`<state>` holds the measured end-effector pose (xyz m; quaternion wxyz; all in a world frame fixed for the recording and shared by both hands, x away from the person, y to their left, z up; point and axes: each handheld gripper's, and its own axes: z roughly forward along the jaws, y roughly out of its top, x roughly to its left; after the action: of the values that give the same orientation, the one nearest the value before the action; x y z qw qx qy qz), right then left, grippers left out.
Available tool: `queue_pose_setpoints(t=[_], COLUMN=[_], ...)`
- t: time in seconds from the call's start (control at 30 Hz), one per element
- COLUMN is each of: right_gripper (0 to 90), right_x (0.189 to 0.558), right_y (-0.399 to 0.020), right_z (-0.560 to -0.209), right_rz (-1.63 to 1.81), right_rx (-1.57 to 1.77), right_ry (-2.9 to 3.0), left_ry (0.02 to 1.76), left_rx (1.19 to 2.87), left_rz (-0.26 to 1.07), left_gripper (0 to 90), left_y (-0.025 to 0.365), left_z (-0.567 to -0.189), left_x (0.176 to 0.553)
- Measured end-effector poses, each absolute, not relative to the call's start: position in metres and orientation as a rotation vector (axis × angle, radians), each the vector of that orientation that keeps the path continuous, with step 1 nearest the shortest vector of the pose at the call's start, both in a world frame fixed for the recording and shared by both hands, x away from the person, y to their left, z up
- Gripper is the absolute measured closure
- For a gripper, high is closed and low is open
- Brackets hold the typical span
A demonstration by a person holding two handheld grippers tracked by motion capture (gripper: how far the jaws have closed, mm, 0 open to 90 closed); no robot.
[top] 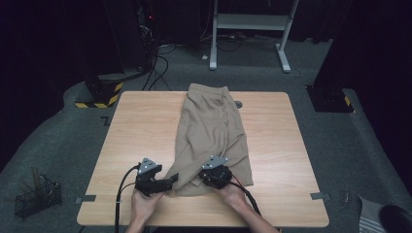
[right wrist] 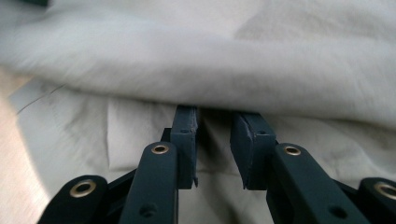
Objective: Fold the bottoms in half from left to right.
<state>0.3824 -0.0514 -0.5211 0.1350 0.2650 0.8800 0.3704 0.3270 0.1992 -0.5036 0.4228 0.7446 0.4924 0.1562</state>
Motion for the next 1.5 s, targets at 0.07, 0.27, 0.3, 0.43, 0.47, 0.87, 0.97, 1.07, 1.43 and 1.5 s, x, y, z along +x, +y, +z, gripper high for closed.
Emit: queue_pose_setpoints(t=[0.07,0.27,0.3,0.43,0.47,0.87,0.97,1.07,1.43,1.5], right_gripper=[70.9,70.7,69.9,61.6,60.1,58.9,74.9,82.8,84.1,84.1], right_x=[0.388,0.405,0.408,0.418,0.417,0.389,0.391,0.392,0.391,0.39], right_y=[-0.045,-0.038,-0.037,-0.041,-0.043,-0.032,-0.034,-0.038,-0.077,-0.089], right_z=[-0.521,-0.523,-0.523,-0.522,-0.521,-0.521,-0.522,-0.52,-0.509,-0.506], right_rz=[1.065,1.077,1.076,1.056,1.061,1.118,1.086,1.04,1.017,1.022], right_rx=[0.777,0.817,0.823,0.883,0.895,0.754,0.751,0.735,0.81,0.82], right_ry=[2.536,2.503,2.5,2.489,2.497,2.572,2.554,2.544,2.487,2.47], left_ry=[1.236,1.288,1.292,1.304,1.304,1.292,1.286,1.292,1.313,1.317], left_rx=[1.888,1.943,1.949,1.96,1.97,1.982,2.002,2.007,1.997,1.992], left_rz=[0.406,0.44,0.448,0.489,0.5,0.527,0.547,0.56,0.568,0.571], left_gripper=[16.6,14.8,14.8,14.8,14.7,14.4,14.5,14.3,14.7,15.2], left_y=[0.196,0.187,0.187,0.184,0.183,0.18,0.179,0.179,0.181,0.181], left_z=[-0.506,-0.519,-0.521,-0.526,-0.526,-0.528,-0.528,-0.528,-0.528,-0.528], left_x=[0.327,0.334,0.337,0.348,0.35,0.346,0.346,0.349,0.353,0.353])
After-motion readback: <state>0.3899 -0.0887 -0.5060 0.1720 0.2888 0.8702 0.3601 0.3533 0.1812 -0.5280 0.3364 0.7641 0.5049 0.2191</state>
